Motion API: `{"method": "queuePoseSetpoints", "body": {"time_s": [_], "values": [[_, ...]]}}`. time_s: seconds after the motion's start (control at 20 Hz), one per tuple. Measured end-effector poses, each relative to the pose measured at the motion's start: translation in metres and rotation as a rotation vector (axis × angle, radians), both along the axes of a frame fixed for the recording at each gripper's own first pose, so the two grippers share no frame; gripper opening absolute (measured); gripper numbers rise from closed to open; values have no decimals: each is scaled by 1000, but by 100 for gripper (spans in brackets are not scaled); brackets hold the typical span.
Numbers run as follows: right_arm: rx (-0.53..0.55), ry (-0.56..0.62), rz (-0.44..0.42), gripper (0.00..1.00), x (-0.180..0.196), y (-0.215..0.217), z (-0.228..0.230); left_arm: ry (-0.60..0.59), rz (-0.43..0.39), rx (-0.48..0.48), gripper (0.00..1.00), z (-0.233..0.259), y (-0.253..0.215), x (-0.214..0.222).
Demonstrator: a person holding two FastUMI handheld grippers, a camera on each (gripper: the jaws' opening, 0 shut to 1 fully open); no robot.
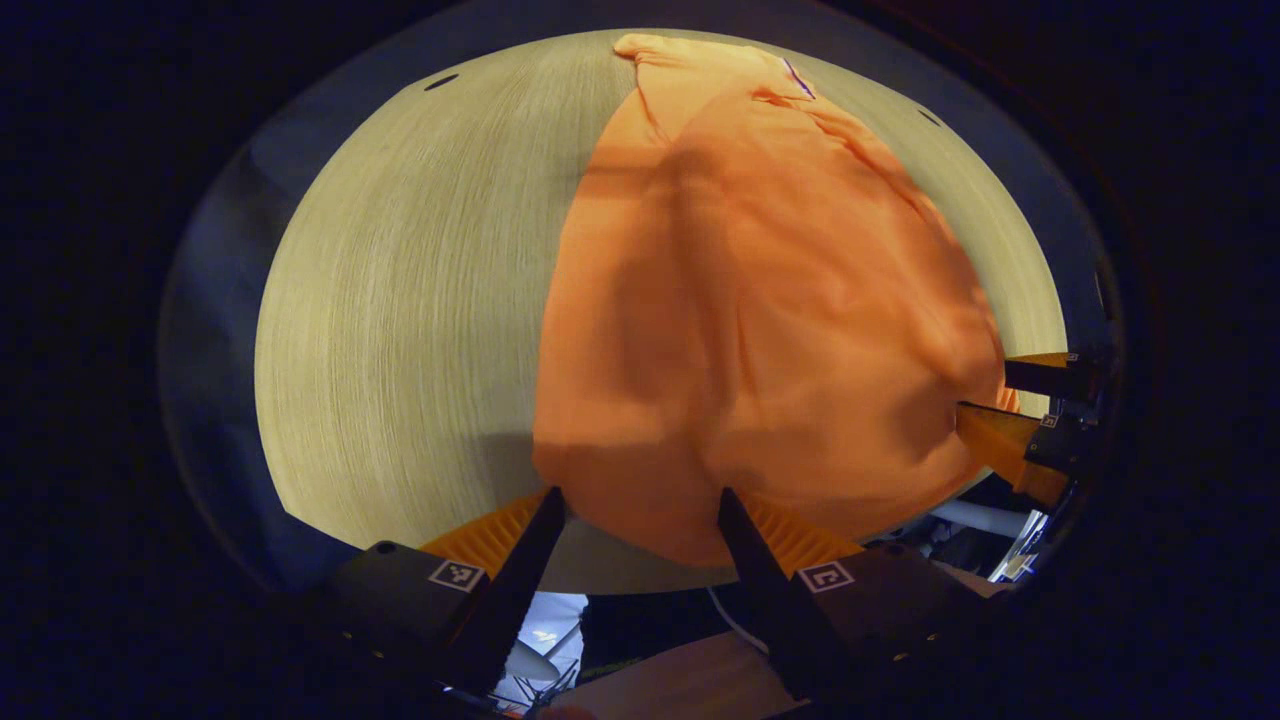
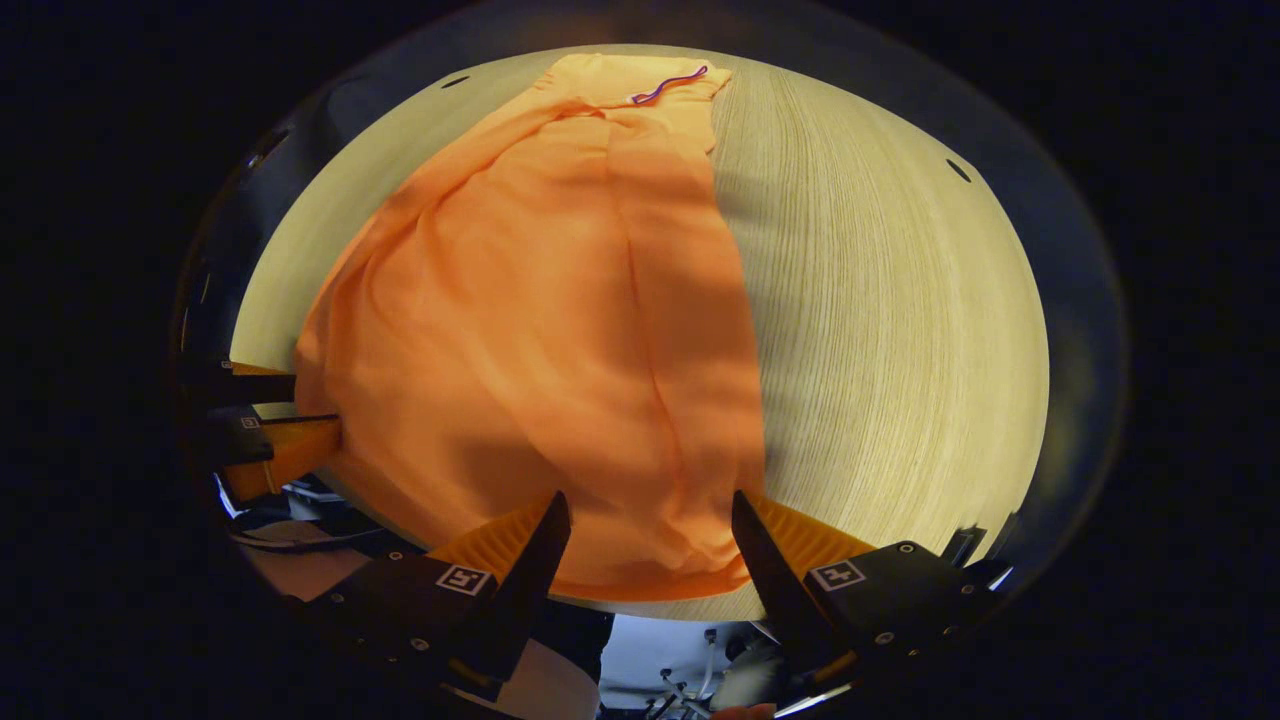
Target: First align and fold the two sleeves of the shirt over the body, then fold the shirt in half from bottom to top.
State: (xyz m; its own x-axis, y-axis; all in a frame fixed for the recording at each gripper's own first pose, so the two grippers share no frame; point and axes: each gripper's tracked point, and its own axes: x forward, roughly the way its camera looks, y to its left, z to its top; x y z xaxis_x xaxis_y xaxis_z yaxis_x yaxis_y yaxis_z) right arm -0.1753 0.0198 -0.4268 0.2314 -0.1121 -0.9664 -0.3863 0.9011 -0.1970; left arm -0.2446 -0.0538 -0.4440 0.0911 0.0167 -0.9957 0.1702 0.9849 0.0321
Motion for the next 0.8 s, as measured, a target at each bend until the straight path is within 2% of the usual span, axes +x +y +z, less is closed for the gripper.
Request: {"method": "queuePoseSetpoints", "body": {"time_s": [0.35,0.5,0.55,0.65,0.7,0.8], "values": [[-8,27,-7,100,-1,-1,-1,32,57,8,100,-3,-2,-2],[-5,23,-6,100,0,0,-4,34,81,5,98,-1,-5,-4],[-10,17,-10,86,-2,0,0,30,81,1,92,-3,-9,-3],[-13,-19,-17,50,-1,0,0,-3,69,-11,73,-3,-17,-4],[-18,-32,7,32,0,1,0,-27,71,-25,51,-2,-20,-2],[-13,-50,45,7,-2,5,-1,-49,116,-76,5,-2,-22,3]]}}
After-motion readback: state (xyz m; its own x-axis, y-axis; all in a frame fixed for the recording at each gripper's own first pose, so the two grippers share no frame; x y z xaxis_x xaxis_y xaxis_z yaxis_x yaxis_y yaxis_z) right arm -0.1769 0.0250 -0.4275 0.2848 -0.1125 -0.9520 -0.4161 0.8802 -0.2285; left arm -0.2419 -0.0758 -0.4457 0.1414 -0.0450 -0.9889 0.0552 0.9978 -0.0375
